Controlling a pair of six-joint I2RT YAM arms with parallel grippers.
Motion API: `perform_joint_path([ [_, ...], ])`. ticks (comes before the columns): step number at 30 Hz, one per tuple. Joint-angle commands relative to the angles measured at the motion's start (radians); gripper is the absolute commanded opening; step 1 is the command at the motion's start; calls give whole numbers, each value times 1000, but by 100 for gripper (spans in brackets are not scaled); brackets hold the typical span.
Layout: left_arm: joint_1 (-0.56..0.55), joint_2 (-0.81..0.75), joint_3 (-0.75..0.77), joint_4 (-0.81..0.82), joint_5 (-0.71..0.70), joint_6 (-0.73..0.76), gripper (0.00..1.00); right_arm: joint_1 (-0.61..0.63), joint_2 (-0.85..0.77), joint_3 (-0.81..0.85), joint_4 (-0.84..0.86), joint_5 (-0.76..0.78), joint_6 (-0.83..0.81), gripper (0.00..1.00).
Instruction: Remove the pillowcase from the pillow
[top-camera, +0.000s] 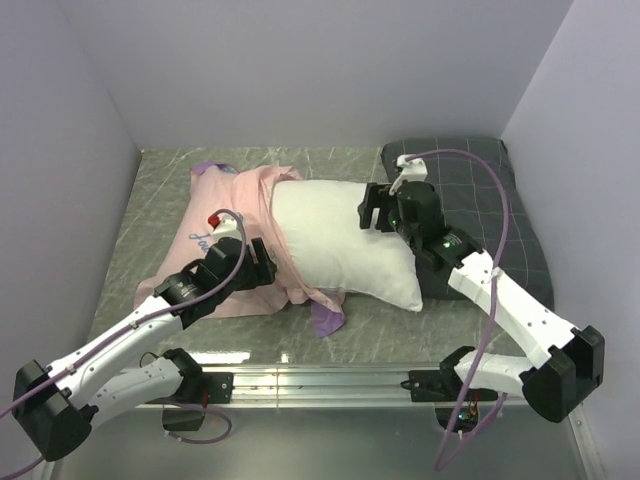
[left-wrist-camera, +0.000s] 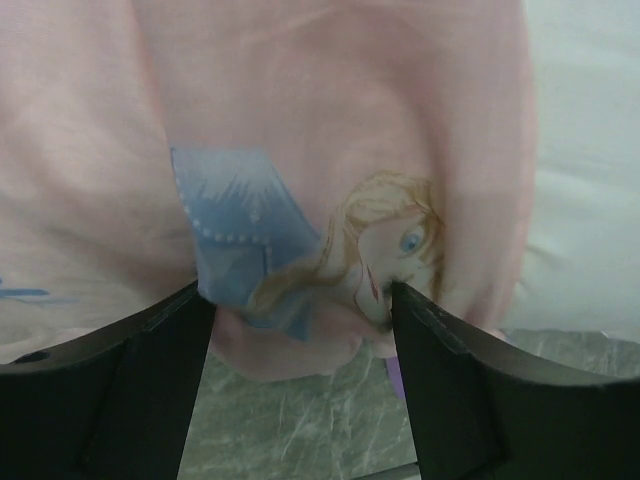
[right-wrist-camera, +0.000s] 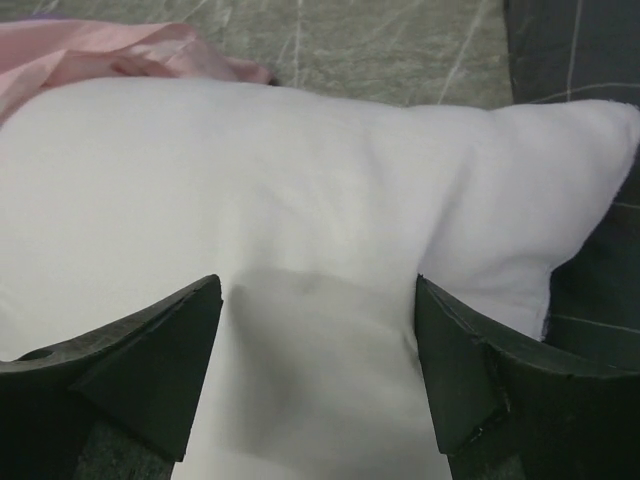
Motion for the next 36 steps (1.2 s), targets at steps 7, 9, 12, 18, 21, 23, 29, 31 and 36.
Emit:
perform_joint_path([
  [7, -7, 81, -60, 124, -94, -102, 51, 239, -49, 29, -27, 67, -153, 86],
  [9, -7, 84, -62, 123, -103, -105, 39, 310, -31, 20, -18, 72, -178, 87],
  [12, -7, 70, -56, 107, -122, -105, 16, 399, 26, 3, -9, 113, -204, 88],
  [18, -2, 29, -48, 60, -166, -91, 5, 485, 166, -27, 14, 221, -198, 89],
  [21, 5, 12, -37, 43, -177, -85, 2, 485, 227, -7, -13, 320, -179, 78],
  [23, 27, 7, -30, 28, -188, -74, 0, 480, 273, 30, -38, 368, -167, 49],
  [29, 243, -37, -11, 5, -114, 18, 0, 408, 235, 119, -119, 389, -130, 0],
  [31, 379, -62, 9, -5, -91, 30, 0, 371, 189, 139, -138, 348, -118, 0],
  [36, 603, -79, 87, 0, -65, 24, 1, 255, 99, 174, -174, 281, -96, 0],
])
